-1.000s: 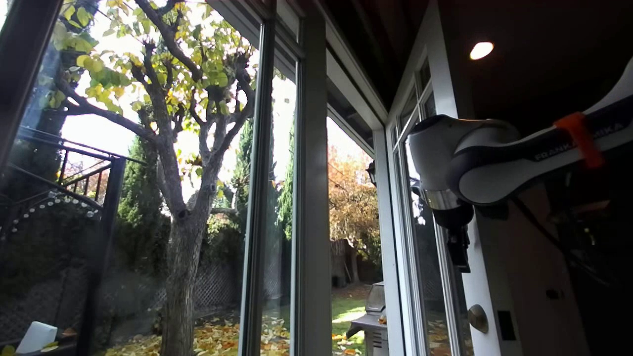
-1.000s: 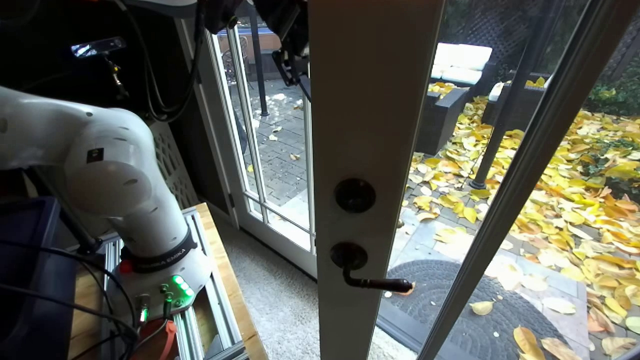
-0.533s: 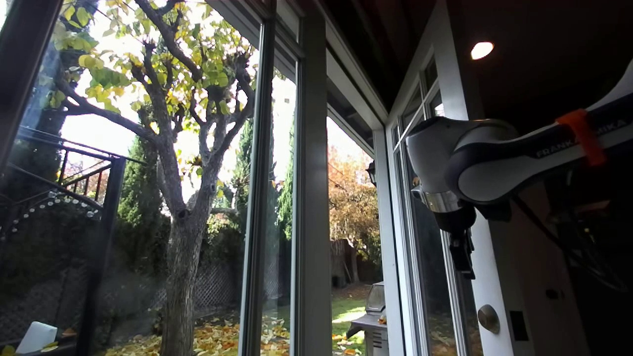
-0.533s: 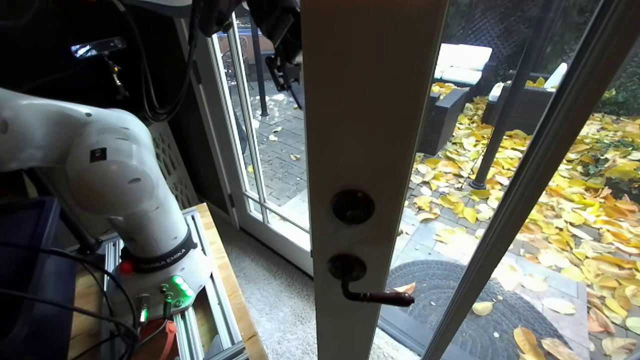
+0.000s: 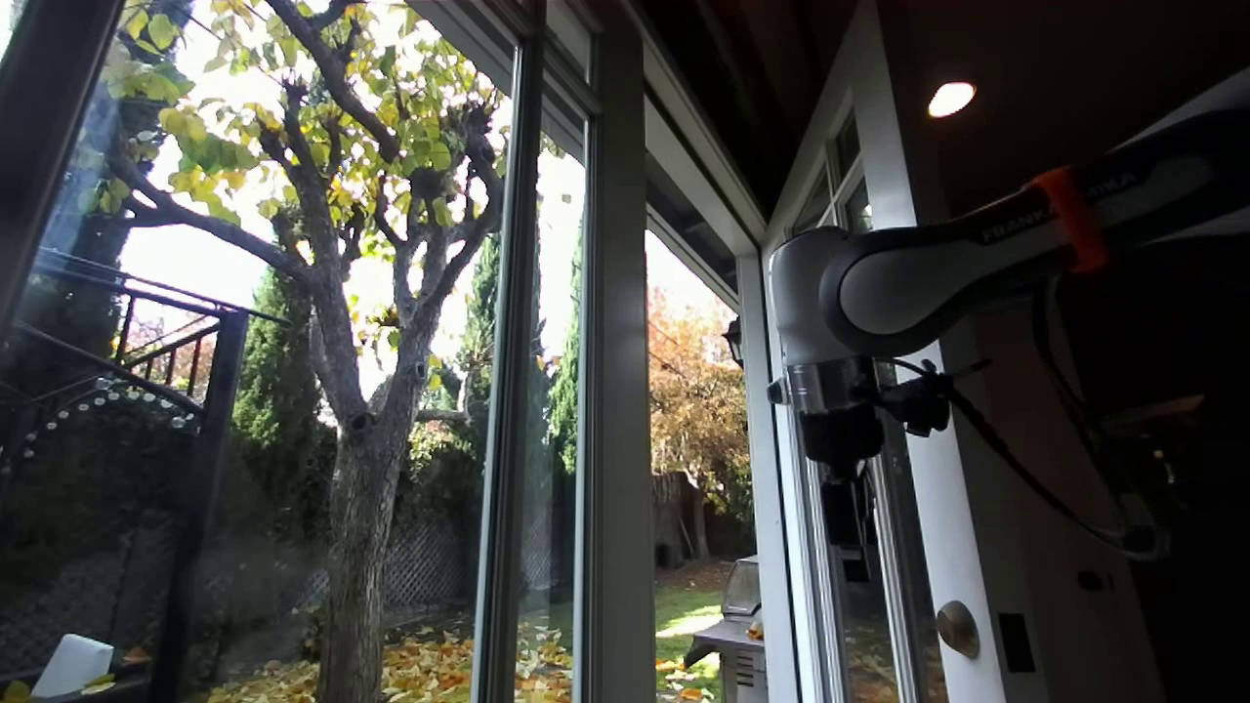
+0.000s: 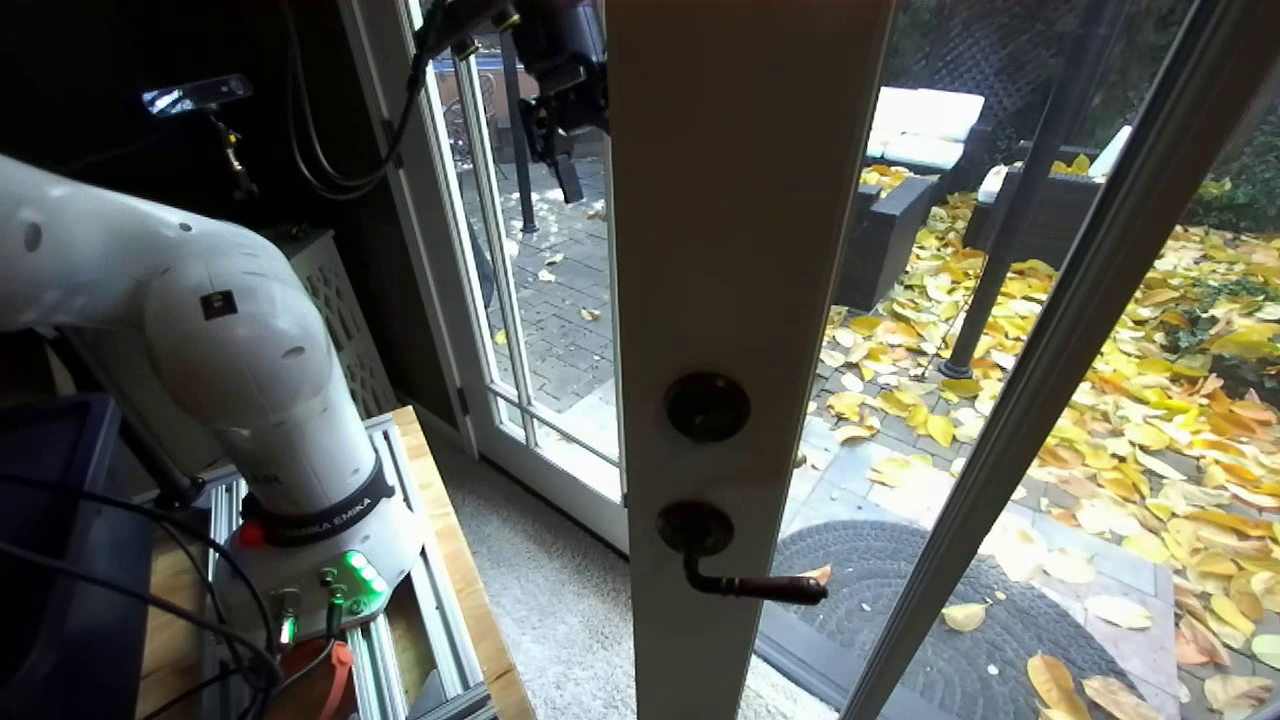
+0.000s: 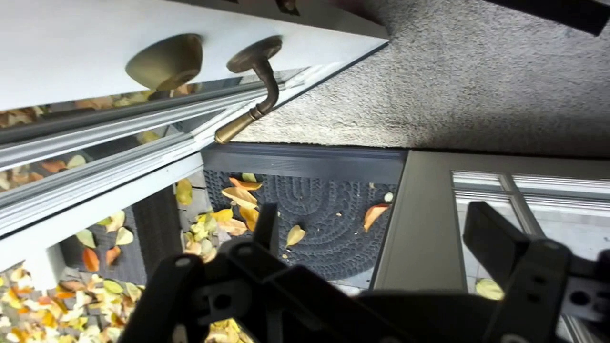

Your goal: Open the right window.

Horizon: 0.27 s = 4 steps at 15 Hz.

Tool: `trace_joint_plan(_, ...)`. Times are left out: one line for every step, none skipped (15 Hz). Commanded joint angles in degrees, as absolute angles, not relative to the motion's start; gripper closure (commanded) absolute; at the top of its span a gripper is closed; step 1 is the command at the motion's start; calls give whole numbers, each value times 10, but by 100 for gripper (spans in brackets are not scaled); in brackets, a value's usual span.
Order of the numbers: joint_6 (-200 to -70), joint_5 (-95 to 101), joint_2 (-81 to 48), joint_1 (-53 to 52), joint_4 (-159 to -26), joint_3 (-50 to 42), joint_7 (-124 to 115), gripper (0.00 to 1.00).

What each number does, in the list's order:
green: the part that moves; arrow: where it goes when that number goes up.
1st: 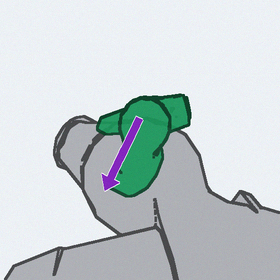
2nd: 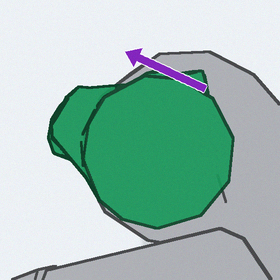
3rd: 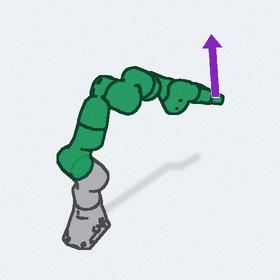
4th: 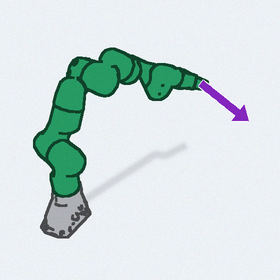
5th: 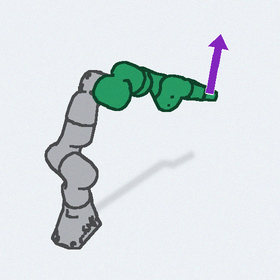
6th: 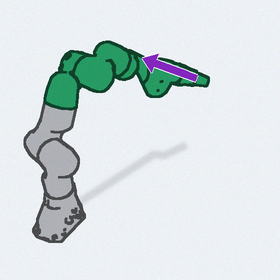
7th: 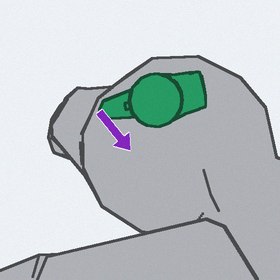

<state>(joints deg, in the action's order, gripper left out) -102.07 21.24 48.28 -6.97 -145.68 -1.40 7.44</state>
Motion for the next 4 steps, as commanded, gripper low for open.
trace_joint_plan(-1027, 195, 472, -60, -1449, -13, 92, 0)
trace_joint_plan(-1030, 189, 463, -60, -1443, -19, 99, 0)
trace_joint_plan(-1031, 187, 458, -60, -1439, -23, 103, 0)
trace_joint_plan(-1031, 186, 456, -60, -1437, -25, 105, 0)
